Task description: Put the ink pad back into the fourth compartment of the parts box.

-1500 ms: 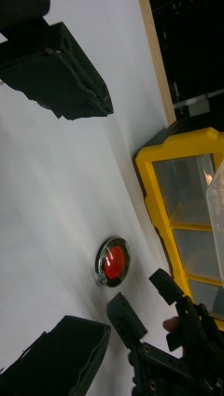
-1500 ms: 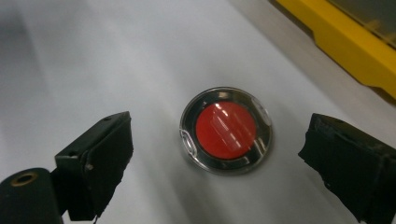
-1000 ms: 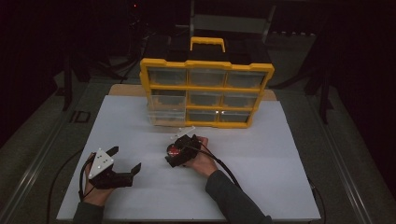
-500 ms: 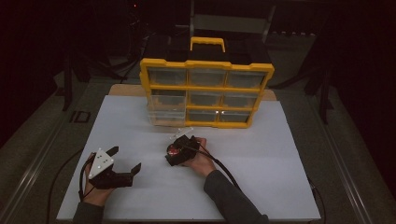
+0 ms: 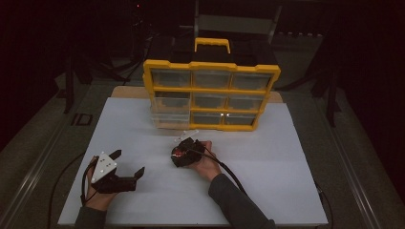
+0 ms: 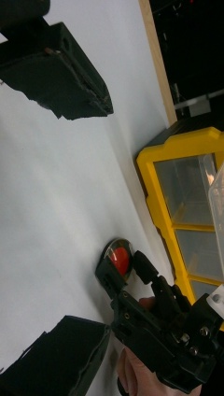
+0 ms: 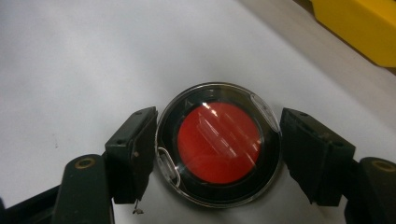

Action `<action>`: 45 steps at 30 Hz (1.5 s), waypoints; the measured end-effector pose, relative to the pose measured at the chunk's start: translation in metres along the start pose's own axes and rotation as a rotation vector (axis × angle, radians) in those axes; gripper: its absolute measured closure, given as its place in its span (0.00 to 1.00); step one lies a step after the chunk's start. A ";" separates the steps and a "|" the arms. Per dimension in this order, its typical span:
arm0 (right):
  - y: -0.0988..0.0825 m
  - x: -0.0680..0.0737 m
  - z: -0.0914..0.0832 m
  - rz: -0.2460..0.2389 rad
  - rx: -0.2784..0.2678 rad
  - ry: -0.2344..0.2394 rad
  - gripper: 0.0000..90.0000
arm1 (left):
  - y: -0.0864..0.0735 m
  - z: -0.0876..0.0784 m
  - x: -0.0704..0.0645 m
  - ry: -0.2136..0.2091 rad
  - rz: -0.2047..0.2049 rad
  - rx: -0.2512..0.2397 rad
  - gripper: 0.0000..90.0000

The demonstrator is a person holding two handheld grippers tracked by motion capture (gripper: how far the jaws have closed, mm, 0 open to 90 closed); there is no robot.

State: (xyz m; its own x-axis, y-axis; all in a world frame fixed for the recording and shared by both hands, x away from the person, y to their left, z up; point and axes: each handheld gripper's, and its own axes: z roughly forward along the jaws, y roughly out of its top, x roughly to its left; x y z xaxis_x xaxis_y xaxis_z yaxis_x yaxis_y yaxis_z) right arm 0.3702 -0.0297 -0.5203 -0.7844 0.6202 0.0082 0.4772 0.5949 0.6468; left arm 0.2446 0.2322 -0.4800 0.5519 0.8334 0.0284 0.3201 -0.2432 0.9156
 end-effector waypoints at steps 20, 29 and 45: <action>0.000 -0.002 -0.022 -0.050 0.046 0.034 0.32 | 0.000 0.000 0.000 0.001 0.005 0.006 0.00; 0.001 -0.011 -0.036 -0.022 0.046 0.040 0.32 | 0.000 0.001 0.000 0.002 0.003 0.007 0.00; 0.003 -0.018 -0.057 -0.009 0.040 0.030 0.32 | -0.001 0.001 0.000 0.009 0.001 0.009 0.00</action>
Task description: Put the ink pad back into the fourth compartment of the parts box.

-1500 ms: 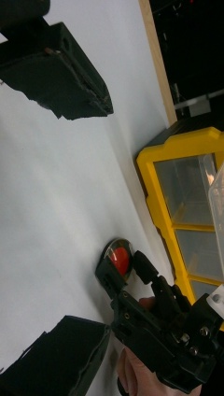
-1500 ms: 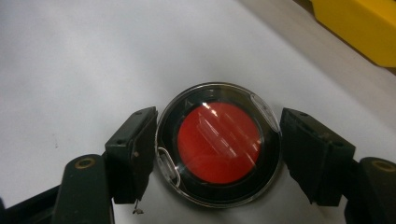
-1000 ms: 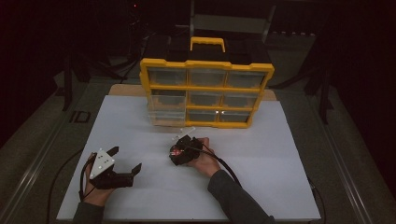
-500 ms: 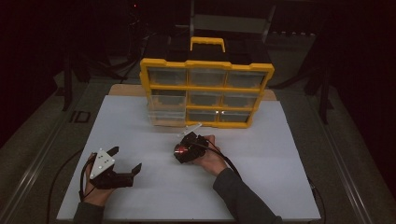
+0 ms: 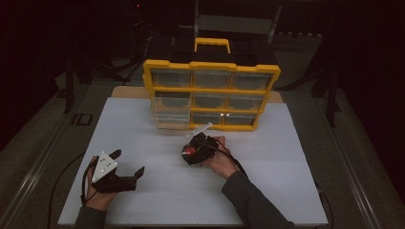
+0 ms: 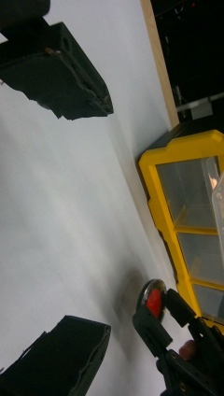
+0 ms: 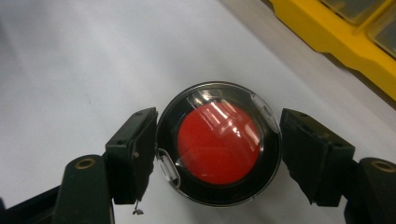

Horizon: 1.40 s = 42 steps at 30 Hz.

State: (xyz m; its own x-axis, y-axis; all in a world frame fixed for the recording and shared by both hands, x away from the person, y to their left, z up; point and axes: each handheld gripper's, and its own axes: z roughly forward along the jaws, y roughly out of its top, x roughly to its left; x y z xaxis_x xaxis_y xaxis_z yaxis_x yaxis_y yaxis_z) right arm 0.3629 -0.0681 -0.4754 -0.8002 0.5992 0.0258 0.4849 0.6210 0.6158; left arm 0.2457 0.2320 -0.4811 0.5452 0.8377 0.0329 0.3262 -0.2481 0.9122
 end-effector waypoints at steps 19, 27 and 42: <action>0.000 -0.004 -0.022 0.019 -0.017 0.004 0.32 | 0.000 0.000 0.000 0.002 0.000 0.000 0.00; 0.000 -0.005 -0.032 0.018 -0.021 -0.004 0.32 | 0.000 0.000 0.000 0.002 -0.001 -0.001 0.00; 0.010 -0.011 -0.054 -0.011 -0.024 -0.030 0.32 | 0.000 0.000 0.000 0.003 -0.001 -0.001 0.00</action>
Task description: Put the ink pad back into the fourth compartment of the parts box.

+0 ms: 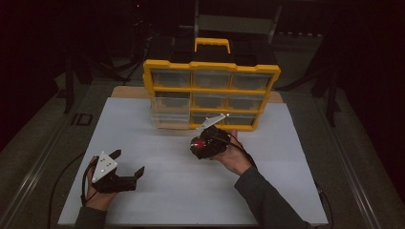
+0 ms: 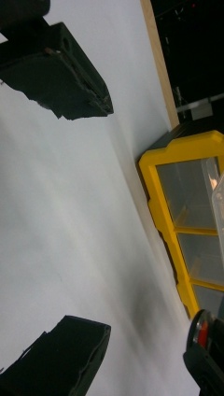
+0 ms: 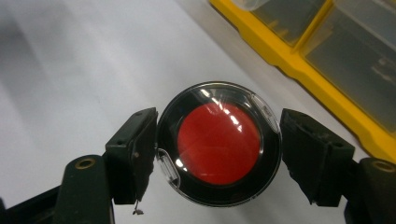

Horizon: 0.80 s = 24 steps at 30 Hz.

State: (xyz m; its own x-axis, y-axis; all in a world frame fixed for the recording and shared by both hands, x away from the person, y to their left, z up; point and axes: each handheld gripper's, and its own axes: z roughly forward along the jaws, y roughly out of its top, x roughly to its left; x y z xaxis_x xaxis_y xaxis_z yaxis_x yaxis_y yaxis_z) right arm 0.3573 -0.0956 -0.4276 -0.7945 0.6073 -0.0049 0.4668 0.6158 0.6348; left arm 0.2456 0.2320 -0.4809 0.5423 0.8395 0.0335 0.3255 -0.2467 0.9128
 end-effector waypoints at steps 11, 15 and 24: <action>0.010 -0.004 -0.013 -0.005 -0.008 -0.015 0.32 | 0.000 0.000 0.000 0.000 -0.001 0.000 0.00; 0.014 -0.007 -0.017 -0.003 -0.012 -0.011 0.32 | 0.000 0.000 0.000 -0.001 -0.001 0.000 0.00; 0.023 -0.014 -0.027 0.004 -0.024 -0.006 0.33 | 0.000 0.000 0.000 -0.001 -0.002 0.000 0.00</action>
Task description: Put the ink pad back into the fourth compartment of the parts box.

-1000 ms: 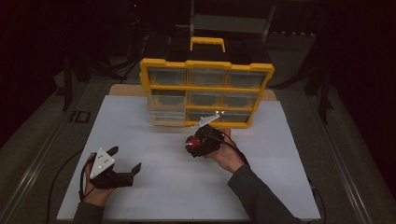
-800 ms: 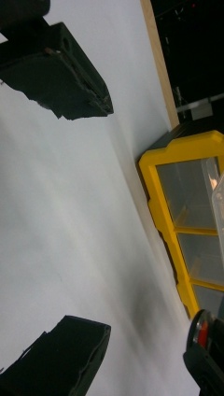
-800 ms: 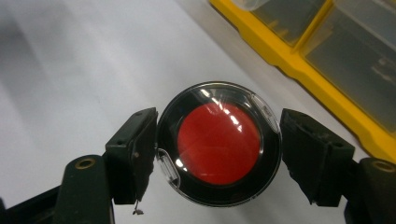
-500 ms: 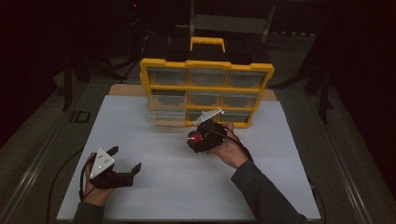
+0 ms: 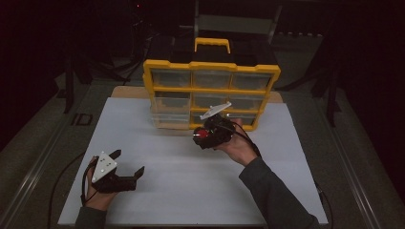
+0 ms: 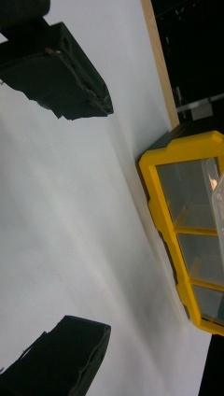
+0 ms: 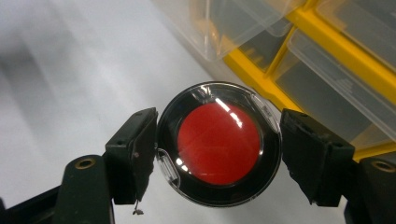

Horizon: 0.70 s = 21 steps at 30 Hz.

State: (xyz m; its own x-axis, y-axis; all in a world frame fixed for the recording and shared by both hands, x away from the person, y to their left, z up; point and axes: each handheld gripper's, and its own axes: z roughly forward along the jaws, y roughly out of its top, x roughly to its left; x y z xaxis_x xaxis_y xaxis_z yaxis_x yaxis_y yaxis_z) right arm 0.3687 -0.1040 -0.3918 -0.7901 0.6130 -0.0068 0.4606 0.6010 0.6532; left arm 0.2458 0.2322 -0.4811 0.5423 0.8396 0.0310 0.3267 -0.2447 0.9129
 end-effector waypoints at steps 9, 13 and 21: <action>0.011 -0.006 -0.007 0.005 -0.010 0.000 0.33 | 0.000 0.000 0.000 0.000 -0.001 0.000 0.00; 0.016 -0.010 -0.010 0.011 -0.012 -0.002 0.32 | 0.000 0.000 0.000 0.000 -0.001 0.000 0.00; 0.025 -0.016 -0.016 0.012 -0.026 -0.006 0.32 | 0.000 0.000 0.000 0.002 -0.003 -0.001 0.00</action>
State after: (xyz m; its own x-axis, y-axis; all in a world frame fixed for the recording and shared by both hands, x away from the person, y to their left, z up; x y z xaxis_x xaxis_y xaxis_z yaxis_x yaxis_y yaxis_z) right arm 0.3864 -0.1067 -0.3633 -0.7822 0.6230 -0.0031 0.4592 0.5799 0.6729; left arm 0.2457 0.2328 -0.4810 0.5398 0.8413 0.0289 0.3274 -0.2414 0.9135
